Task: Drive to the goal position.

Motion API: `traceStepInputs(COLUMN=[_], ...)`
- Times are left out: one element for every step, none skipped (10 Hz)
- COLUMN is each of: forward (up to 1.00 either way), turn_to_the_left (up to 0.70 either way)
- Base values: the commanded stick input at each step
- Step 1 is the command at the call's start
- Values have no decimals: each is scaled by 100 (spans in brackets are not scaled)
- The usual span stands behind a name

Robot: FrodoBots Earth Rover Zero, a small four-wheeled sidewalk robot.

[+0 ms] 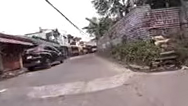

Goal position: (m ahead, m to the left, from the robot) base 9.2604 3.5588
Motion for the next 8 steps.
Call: traceStepInputs(forward=[100, 100, 100, 100, 100, 100, 100, 100], turn_to_the_left=[0, 0, 0, 0, 0, 0, 0, 0])
